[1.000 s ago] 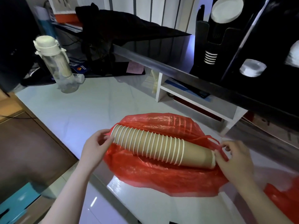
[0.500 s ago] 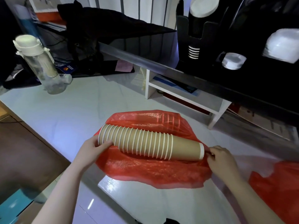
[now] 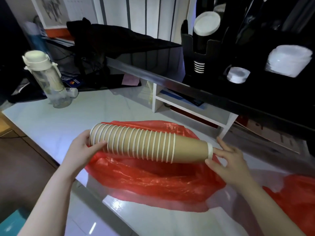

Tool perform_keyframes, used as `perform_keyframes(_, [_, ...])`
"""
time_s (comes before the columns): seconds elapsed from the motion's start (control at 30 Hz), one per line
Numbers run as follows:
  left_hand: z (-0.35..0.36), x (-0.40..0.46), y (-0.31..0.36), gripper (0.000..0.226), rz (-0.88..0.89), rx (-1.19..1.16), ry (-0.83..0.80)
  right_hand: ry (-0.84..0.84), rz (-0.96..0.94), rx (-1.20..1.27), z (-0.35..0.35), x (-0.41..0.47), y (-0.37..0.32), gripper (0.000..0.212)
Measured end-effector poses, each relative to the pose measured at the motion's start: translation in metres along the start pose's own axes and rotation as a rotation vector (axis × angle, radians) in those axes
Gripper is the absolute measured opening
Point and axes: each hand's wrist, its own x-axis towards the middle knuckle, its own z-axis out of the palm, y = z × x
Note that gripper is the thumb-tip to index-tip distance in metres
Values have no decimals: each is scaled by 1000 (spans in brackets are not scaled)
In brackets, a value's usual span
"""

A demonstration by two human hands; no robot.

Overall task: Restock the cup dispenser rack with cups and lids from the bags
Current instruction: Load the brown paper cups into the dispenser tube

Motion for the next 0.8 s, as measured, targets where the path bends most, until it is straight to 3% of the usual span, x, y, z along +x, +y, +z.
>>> perform_keyframes(0.13, [-7,14,14,29,22,-153,33,183,-155,192,-19,6,-25,57])
perform_keyframes(0.23, [-7,25,23,19,30,-172,48,168,-241,391,-29,15,-43,69])
perform_keyframes(0.3, [-4,32,28,11,62,-164,46,101,-334,656,-33,23,-53,67])
perform_keyframes(0.37, [2,38,33,20,69,-208,-7,75,-378,835,-36,31,-62,73])
perform_keyframes(0.6, [27,55,52,24,-15,-497,-124,294,-418,1266,-49,49,-110,82])
perform_keyframes(0.73, [33,71,74,25,23,-583,-104,238,-517,1275,-61,51,-140,70])
perform_keyframes(0.8, [38,78,88,26,43,-620,-110,202,-535,1250,-65,52,-151,76])
